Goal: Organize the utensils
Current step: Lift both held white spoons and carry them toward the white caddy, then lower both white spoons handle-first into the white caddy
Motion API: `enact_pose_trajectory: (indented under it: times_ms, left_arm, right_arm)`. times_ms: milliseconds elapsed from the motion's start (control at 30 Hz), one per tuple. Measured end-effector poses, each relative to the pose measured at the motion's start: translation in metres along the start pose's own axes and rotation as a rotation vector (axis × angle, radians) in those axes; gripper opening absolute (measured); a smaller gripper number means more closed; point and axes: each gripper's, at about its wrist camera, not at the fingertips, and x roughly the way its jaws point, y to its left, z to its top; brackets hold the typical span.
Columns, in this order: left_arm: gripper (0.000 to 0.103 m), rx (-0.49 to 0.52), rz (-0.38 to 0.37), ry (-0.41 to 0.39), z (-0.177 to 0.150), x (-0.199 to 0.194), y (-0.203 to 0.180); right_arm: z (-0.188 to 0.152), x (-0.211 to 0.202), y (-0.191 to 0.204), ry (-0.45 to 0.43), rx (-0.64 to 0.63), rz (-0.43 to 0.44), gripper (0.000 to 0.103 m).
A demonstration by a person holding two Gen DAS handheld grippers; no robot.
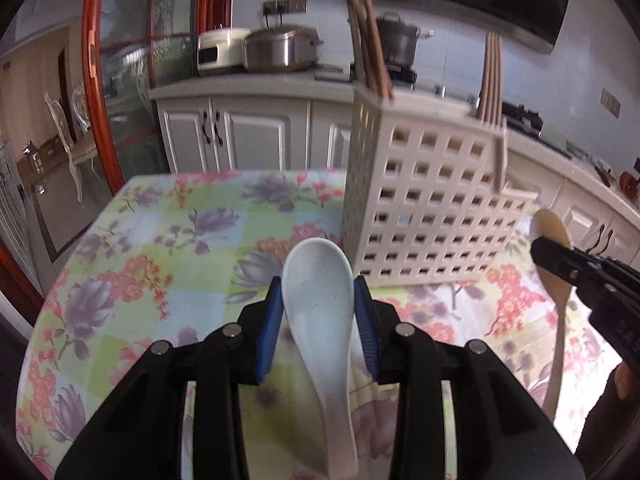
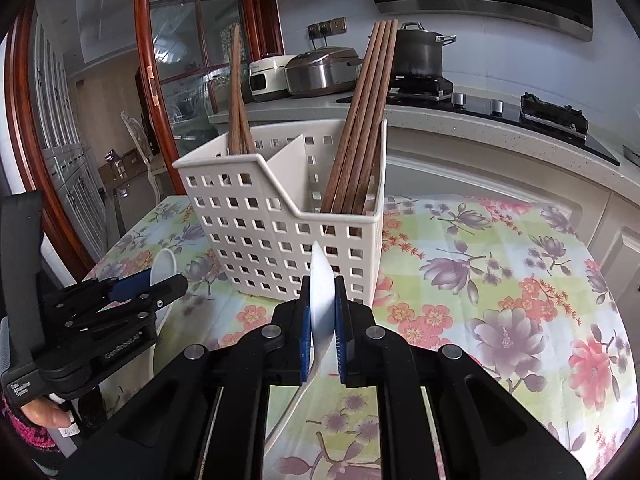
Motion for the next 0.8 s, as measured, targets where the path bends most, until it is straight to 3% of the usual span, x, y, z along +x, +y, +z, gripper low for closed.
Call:
enact_pose_trajectory:
  times_ms: [167, 367, 800]
  left_arm:
    - [0.034, -0.008, -0.023, -0.119, 0.025, -0.037, -0.003]
    - [0.034, 0.016, -0.043, -0.205, 0.056, -0.062, -0.015]
    - [0.034, 0.079, -0.082, -0.232, 0.099, -0.096, -0.026]
  right_arm:
    - [0.019, -0.012, -0.001, -0.074, -0.008, -0.009, 0.011]
    - [0.043, -0.009, -0.006, -0.127, -0.029, -0.044, 0.011]
    - [0.084, -0.004, -0.013, -0.188, -0.054, -0.066, 0.011]
